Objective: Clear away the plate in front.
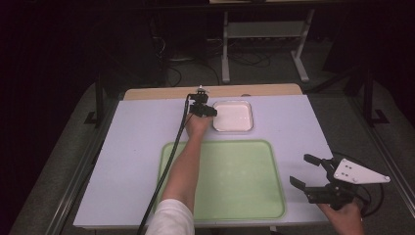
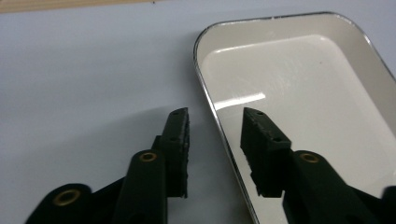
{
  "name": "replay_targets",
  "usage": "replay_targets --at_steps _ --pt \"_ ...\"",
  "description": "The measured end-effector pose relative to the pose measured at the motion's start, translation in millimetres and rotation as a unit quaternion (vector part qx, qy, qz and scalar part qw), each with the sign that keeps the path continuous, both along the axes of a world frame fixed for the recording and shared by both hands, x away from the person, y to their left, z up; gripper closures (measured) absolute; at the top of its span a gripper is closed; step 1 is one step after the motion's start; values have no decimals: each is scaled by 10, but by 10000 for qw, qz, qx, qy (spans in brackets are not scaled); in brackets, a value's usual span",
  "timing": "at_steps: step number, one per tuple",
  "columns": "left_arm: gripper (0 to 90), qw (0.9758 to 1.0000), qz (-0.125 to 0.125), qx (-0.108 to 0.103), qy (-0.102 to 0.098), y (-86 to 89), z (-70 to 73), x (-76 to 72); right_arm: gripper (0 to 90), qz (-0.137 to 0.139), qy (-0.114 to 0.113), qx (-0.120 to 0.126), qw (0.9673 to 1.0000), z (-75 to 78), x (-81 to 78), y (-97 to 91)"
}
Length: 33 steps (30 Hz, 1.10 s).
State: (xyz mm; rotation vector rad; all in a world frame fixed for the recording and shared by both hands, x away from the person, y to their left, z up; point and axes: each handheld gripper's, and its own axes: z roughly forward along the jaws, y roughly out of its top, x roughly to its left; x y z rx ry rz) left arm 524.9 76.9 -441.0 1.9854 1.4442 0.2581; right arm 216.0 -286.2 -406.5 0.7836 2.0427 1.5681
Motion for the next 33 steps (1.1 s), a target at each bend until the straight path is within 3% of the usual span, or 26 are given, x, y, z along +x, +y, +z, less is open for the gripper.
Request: replay_targets --at_steps 5,6,9,18,23,24,25,28,29,32,33 --pt "738 10000 5 -13 4 -37 4 -4 143 8 -7 8 10000 2 1 -3" --pt "738 9999 89 105 98 -64 -8 -3 143 11 -4 9 10000 2 2 -5" --pt "751 9996 206 154 141 -86 -23 -7 143 8 -6 14 10000 4 -1 -9" --pt "818 9991 388 80 178 -115 -21 -17 143 12 -14 44 10000 7 -3 -13" --pt "859 9963 738 -336 265 -116 -43 -26 143 15 -13 34 10000 4 -5 -12" --pt "871 9963 738 -336 265 -116 -43 -26 143 11 -15 34 10000 5 -6 -15" --pt "882 9950 803 -526 281 -119 -56 -28 143 7 -23 36 10000 6 -8 -19" --pt "887 9941 857 -602 281 -133 -63 -33 143 -12 -19 52 10000 5 -11 -26" --pt "887 9919 956 -780 296 -125 -65 -35 143 -14 -14 51 10000 1 -10 -35" --pt "888 9908 1052 -809 271 -127 -56 -42 143 -14 -6 51 10000 -1 -12 -40" --pt "888 9889 1153 -906 256 -113 -49 -47 143 -13 -7 45 10000 -1 -14 -41"
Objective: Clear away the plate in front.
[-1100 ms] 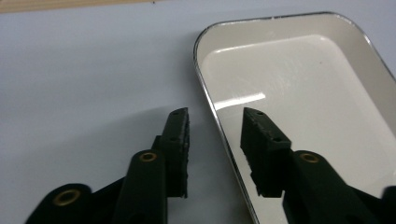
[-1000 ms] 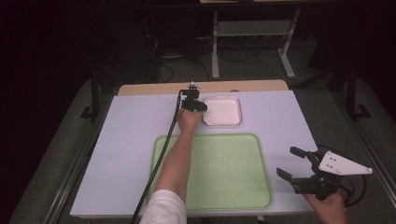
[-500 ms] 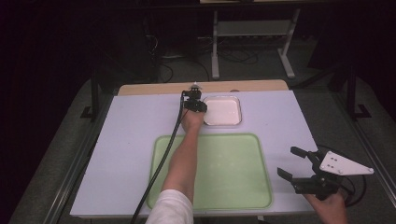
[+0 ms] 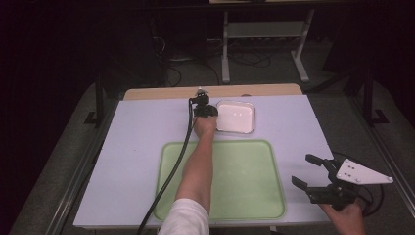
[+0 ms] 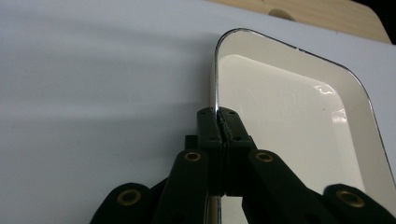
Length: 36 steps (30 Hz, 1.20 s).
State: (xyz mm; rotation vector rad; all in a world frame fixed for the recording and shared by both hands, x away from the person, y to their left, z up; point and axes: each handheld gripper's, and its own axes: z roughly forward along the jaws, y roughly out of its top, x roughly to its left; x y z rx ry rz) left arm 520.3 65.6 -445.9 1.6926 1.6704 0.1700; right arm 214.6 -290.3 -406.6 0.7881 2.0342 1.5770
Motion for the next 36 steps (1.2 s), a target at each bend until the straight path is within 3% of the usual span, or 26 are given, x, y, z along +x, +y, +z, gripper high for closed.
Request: replay_targets --at_steps 6,13,14,20,36 --pt "888 9995 197 -237 -113 70 66 -22 142 -25 -2 17 10000 -2 -2 -11" --pt "888 9986 252 -408 -227 166 184 -75 142 -40 -6 -13 10000 -4 0 -4" --pt "888 9978 292 -551 -229 205 226 -97 142 -44 -8 -16 10000 -6 5 -1" --pt "888 9954 312 -817 -382 311 372 -167 142 -64 -30 -32 10000 -1 -6 9" --pt "887 9889 518 -1136 -801 674 735 -435 142 -110 -30 -26 9999 -9 -16 -9"
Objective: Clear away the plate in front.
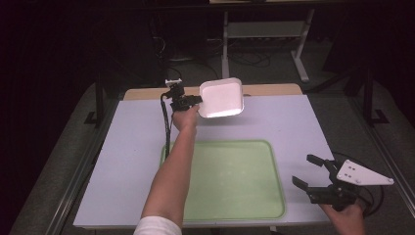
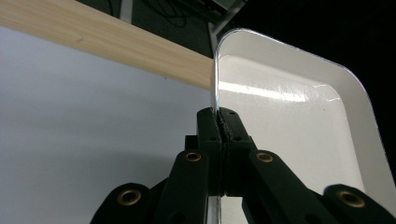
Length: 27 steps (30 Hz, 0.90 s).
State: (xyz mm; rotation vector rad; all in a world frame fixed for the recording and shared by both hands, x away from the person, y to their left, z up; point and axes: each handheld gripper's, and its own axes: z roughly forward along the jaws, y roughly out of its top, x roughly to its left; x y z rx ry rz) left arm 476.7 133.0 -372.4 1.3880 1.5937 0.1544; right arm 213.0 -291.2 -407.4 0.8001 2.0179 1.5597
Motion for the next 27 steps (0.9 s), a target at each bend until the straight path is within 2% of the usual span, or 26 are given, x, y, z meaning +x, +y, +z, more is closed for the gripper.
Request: replay_targets --at_steps 3,11,18,23,27 --pt "888 9999 39 -83 -45 62 38 -53 142 -10 -1 24 10000 2 -3 -4" --pt "887 9999 77 -38 -146 111 107 -190 142 -2 18 0 10000 -9 -15 11" --pt "888 9997 4 -54 -235 174 158 -357 142 -40 -10 1 10000 -6 -29 -9" --pt "888 9996 59 -80 -266 261 155 -436 142 -80 -50 16 10000 0 -40 -18" --pt "888 9996 55 -66 -252 348 106 -557 142 -66 -30 7 10000 -6 -28 -5"
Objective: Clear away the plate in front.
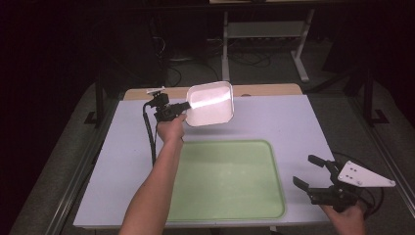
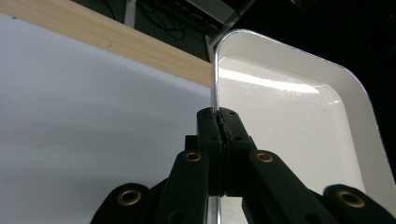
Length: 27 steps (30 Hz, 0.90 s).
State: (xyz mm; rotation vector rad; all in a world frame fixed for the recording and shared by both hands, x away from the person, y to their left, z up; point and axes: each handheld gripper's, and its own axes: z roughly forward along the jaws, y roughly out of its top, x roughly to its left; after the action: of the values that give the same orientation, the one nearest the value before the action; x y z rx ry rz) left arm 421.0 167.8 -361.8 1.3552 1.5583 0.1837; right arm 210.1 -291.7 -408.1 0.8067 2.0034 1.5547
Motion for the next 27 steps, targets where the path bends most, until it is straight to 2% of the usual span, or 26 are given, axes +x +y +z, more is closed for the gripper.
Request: replay_targets --at_steps 8,13,21,27 --pt "888 9999 -35 -95 -10 65 -78 -189 141 9 12 -34 10000 -5 2 22" --pt "888 9999 -91 -42 -50 110 -95 -321 141 20 -5 -29 10000 -2 -3 43" --pt "888 9999 -119 -17 -100 156 -95 -426 140 -4 -98 -1 10000 17 -25 45" --pt "888 9998 -151 13 -86 171 -147 -544 140 -12 -99 0 10000 22 -38 48"
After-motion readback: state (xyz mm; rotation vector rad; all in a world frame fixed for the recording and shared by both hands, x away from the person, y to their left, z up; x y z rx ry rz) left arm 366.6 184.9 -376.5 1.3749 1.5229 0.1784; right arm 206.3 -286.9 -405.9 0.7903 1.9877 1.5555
